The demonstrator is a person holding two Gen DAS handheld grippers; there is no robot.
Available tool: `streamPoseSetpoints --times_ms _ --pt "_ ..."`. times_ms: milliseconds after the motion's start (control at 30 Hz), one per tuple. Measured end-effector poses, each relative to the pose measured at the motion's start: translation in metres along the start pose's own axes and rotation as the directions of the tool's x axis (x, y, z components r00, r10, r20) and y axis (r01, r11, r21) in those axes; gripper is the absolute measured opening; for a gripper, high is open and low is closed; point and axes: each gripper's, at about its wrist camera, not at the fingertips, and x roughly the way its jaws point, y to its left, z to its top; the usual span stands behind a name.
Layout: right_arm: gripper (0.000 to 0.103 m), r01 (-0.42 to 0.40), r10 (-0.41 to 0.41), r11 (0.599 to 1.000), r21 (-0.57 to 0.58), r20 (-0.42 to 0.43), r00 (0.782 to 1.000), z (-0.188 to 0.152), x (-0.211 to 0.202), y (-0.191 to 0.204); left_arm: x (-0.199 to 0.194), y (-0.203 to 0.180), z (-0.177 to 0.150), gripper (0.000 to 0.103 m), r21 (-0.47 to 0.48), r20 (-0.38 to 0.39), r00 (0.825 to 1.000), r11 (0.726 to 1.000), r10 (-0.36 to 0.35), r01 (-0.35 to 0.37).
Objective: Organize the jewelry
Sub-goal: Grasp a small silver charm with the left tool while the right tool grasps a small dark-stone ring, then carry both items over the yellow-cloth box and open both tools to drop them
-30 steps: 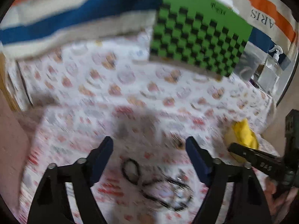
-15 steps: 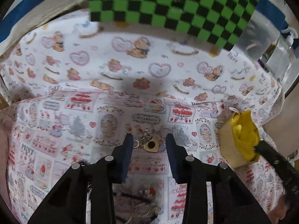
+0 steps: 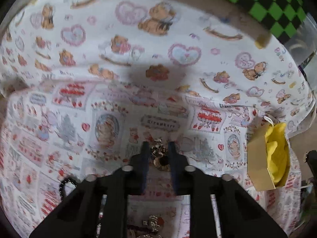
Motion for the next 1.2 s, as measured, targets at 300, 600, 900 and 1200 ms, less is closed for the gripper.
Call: streamPoseSetpoints --times_ms 300,600,900,1200 --pt "0.003 0.011 -0.011 0.999 0.052 0.002 1.000 -0.001 -0.003 -0.012 -0.061 -0.024 -0.014 0.015 0.067 0.144 0.988 0.997 -0.052 0.043" --pt "0.003 -0.057 0.064 0.981 0.184 -0.033 0.997 0.007 0.005 -0.053 -0.108 -0.109 -0.036 0.015 0.220 0.159 0.959 0.955 -0.235 0.197" --pt "0.006 -0.016 0.026 0.964 0.264 -0.031 0.999 0.012 0.007 -0.078 -0.086 -0.142 -0.043 0.015 0.247 0.110 0.878 0.868 -0.466 0.430" --pt "0.019 -0.015 0.011 0.965 0.262 0.016 1.000 0.014 -0.008 -0.080 -0.075 -0.125 -0.049 0.043 0.264 0.152 0.916 0.909 -0.370 0.323"
